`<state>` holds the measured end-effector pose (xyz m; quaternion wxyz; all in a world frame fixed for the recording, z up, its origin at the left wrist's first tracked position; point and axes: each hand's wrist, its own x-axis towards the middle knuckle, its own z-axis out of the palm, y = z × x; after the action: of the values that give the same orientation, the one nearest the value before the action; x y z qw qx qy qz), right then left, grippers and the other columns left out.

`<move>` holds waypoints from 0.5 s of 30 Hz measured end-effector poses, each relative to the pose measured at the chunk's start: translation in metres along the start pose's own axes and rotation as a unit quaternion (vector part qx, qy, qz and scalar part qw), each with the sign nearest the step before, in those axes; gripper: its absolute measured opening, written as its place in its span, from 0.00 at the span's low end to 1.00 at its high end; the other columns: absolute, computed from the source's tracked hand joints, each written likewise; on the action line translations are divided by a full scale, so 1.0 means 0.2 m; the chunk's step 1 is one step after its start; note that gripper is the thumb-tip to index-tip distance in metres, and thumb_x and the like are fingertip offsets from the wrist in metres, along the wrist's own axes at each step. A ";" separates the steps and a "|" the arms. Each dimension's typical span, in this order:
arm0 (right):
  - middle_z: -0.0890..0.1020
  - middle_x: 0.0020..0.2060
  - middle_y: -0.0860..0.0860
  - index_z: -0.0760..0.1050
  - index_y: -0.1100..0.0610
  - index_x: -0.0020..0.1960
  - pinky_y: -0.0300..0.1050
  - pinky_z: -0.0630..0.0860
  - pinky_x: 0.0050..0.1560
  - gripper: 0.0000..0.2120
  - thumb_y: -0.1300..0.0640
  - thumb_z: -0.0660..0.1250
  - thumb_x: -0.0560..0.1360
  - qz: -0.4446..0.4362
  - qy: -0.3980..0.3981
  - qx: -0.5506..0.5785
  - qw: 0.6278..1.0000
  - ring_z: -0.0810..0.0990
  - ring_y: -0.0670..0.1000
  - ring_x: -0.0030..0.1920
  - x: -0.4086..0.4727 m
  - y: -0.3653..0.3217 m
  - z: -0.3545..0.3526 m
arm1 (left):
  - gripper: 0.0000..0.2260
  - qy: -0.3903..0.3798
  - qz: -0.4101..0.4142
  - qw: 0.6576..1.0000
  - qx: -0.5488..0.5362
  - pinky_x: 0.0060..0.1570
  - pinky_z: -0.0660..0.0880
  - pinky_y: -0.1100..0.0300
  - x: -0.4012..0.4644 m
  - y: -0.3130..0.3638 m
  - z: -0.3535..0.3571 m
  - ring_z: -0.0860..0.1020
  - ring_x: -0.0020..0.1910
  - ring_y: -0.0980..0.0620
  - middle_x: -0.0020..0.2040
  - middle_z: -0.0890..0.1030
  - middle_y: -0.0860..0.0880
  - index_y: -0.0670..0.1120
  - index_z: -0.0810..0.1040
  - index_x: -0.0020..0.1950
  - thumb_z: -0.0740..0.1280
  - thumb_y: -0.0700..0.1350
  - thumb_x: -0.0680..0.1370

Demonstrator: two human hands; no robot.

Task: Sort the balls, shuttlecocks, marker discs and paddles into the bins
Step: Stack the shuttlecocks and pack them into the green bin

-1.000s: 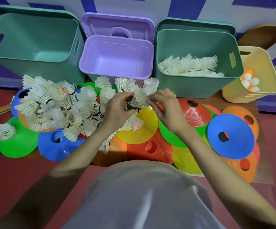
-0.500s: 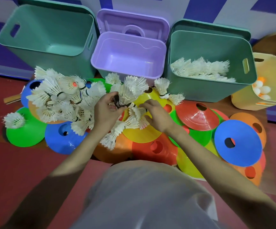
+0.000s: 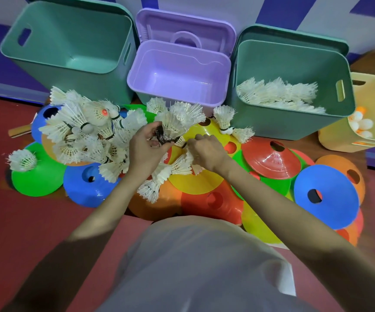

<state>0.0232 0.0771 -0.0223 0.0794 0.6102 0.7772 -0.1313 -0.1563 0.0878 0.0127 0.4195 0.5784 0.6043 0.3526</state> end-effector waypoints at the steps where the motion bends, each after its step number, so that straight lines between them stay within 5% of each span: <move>1: 0.76 0.53 0.57 0.71 0.58 0.59 0.51 0.67 0.53 0.15 0.55 0.67 0.75 0.014 0.004 -0.001 1.000 0.74 0.60 0.55 -0.02 0.01 -0.02 | 0.27 -0.002 0.000 1.000 -0.002 0.48 0.75 0.69 0.00 0.00 0.01 0.76 0.55 0.53 0.59 0.79 0.47 0.43 0.75 0.66 0.77 0.38 0.69; 6: 0.76 0.54 0.59 0.72 0.61 0.58 0.50 0.70 0.51 0.16 0.52 0.66 0.75 0.118 0.005 0.031 0.993 0.76 0.61 0.54 -0.11 0.10 -0.06 | 0.27 -0.018 0.009 1.000 0.000 0.44 0.74 0.73 0.02 0.02 0.04 0.76 0.55 0.53 0.55 0.77 0.50 0.42 0.75 0.66 0.77 0.37 0.69; 10: 0.77 0.51 0.60 0.70 0.57 0.61 0.52 0.77 0.51 0.23 0.46 0.71 0.72 0.179 0.019 0.186 0.966 0.80 0.61 0.50 -0.19 0.19 -0.13 | 0.25 -0.035 0.021 0.999 0.007 0.44 0.73 0.74 0.03 0.05 0.08 0.74 0.54 0.54 0.54 0.76 0.52 0.44 0.76 0.65 0.77 0.37 0.69; 12: 0.77 0.47 0.59 0.72 0.56 0.56 0.53 0.79 0.44 0.21 0.46 0.72 0.71 0.189 0.095 0.264 0.941 0.81 0.60 0.40 -0.23 0.23 -0.19 | 0.25 -0.045 0.034 0.998 0.013 0.43 0.73 0.74 0.04 0.06 0.09 0.75 0.52 0.56 0.55 0.76 0.51 0.44 0.76 0.65 0.77 0.37 0.69; 15: 0.76 0.45 0.55 0.74 0.57 0.48 0.48 0.75 0.43 0.15 0.50 0.74 0.70 0.197 0.239 0.309 0.899 0.78 0.54 0.40 -0.30 0.28 -0.29 | 0.25 -0.052 0.049 0.997 0.027 0.43 0.74 0.71 0.05 0.08 0.12 0.76 0.50 0.56 0.55 0.76 0.51 0.43 0.76 0.65 0.76 0.37 0.69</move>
<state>0.0938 0.0515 0.0432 -0.2775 0.7578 0.5569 -0.1967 -0.1274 0.0978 0.0165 0.4164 0.6363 0.5618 0.3257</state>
